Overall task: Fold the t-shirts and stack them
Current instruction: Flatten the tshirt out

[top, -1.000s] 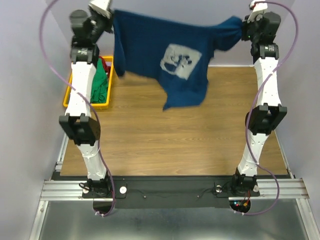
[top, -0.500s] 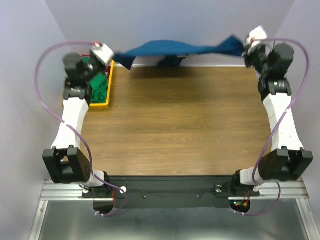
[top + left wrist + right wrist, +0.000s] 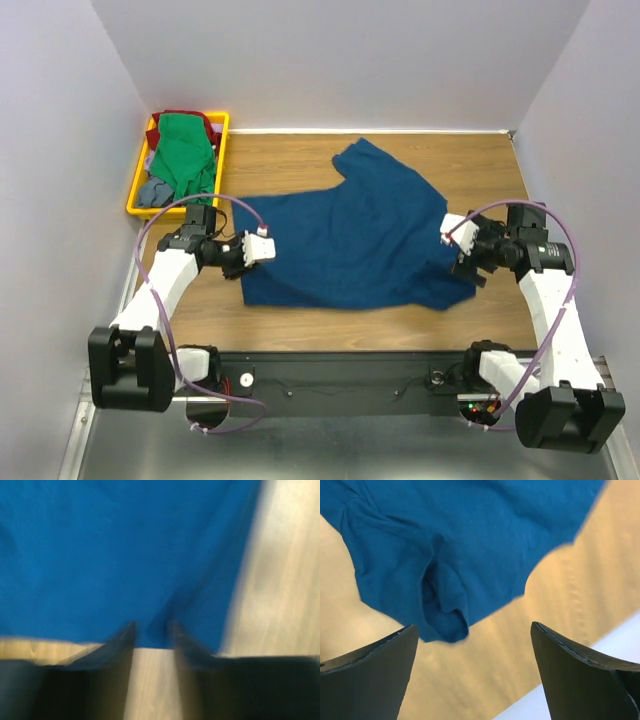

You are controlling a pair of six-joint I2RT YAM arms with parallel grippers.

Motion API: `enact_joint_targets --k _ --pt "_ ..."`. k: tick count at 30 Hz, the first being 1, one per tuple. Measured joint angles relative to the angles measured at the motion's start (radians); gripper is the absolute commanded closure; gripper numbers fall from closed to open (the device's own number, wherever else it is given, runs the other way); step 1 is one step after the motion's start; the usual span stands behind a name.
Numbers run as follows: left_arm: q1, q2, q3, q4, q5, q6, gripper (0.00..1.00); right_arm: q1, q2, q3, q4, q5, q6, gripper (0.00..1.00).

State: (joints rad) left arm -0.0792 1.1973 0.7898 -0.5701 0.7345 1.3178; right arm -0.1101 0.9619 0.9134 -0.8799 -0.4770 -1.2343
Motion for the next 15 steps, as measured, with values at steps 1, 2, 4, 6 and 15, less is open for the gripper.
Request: enact_joint_targets --k 1,2,4,6,15 --pt "-0.002 -0.019 0.000 -0.041 -0.008 0.029 0.18 -0.001 -0.010 0.016 -0.088 -0.003 -0.042 0.00" --pt "-0.002 -0.034 0.000 -0.079 -0.017 0.058 0.14 -0.001 -0.013 0.034 -0.140 -0.005 -0.066 0.00" --pt "-0.002 -0.069 0.000 -0.151 -0.040 0.097 0.13 -0.001 -0.004 0.086 -0.222 -0.016 -0.090 0.00" --pt "-0.002 -0.097 0.003 -0.217 -0.062 0.124 0.13 -0.001 0.029 0.174 -0.263 -0.039 -0.090 0.00" --pt "-0.002 -0.035 0.083 -0.075 -0.056 -0.153 0.51 0.021 0.616 0.525 -0.076 -0.134 0.301 0.33"
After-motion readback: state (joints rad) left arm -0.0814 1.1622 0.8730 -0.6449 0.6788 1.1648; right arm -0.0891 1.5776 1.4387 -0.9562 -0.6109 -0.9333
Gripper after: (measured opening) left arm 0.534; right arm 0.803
